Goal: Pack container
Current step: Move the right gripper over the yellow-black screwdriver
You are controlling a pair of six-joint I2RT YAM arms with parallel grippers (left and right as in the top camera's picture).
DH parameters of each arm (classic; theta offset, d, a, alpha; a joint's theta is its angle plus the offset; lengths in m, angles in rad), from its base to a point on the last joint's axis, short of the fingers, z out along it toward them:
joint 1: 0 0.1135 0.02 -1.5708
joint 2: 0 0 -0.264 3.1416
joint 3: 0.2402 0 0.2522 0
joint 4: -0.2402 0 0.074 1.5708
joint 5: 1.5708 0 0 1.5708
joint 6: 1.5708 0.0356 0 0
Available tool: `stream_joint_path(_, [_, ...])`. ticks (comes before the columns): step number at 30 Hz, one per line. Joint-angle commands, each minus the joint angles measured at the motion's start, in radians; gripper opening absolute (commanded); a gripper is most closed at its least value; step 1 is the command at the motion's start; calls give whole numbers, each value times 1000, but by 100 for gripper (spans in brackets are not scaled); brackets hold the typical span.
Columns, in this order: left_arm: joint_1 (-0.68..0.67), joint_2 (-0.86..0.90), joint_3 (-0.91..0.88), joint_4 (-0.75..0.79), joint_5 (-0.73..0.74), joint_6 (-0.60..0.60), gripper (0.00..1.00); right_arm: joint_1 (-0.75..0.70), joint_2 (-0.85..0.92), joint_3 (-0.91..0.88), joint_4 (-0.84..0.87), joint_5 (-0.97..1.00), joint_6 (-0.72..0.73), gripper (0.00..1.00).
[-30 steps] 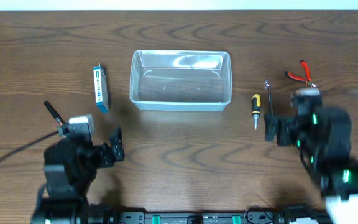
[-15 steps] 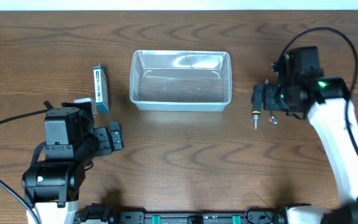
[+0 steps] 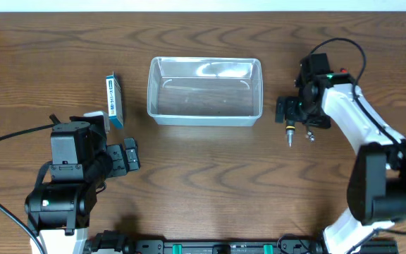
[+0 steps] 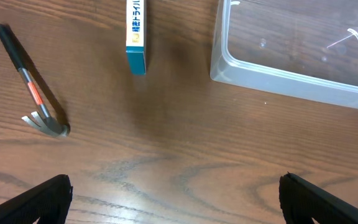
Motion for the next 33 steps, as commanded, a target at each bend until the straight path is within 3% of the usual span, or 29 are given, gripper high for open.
stream_joint_path(1, [-3, -2, 19, -6, -8, 16, 98, -7, 30, -2, 13, 9, 20, 99])
stream_joint_path(33, [-3, -2, 19, -6, -8, 16, 98, -7, 64, -140, 141, 9, -45, 99])
